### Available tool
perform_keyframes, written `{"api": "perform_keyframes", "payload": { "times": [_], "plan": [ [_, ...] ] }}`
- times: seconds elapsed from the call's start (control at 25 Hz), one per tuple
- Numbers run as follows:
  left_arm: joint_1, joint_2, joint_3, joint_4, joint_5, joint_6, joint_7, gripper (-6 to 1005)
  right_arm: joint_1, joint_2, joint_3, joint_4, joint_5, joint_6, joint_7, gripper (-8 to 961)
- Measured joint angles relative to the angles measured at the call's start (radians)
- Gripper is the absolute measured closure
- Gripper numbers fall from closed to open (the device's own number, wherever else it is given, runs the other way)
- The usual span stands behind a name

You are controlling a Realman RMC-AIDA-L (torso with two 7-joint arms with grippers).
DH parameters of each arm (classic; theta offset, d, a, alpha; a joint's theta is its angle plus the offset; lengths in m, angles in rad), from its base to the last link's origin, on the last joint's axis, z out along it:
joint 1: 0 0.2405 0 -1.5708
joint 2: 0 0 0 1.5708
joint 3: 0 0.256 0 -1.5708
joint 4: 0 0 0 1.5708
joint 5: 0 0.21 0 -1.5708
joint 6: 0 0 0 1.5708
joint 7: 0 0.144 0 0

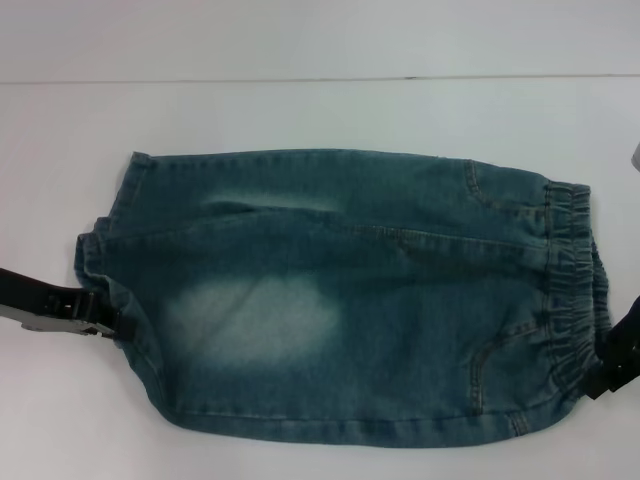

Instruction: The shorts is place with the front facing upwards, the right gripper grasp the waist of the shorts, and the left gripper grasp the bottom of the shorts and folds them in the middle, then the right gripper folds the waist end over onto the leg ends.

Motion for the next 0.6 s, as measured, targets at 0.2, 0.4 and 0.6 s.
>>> {"api": "perform_keyframes", "payload": {
  "times": [0.2,0.4,0.6],
  "plan": [
    [-0.004,-0.001,0.0,0.002,0.0,0.018,0.0,908,-0.002,0.001,-0.001,-0.001,0.0,-0.001,0.0,517],
    [-0.007,0.001,0.0,0.005,0.0,0.023,-0.002,908,-0.003,0.001,-0.001,-0.001,0.0,-0.001,0.0,740],
    [-0.01,0.005,-0.004,0.009,-0.004,0.041,-0.002,908,-0.007,0.001,0.005,-0.001,0.004,-0.007,0.0,907]
  ]
}}
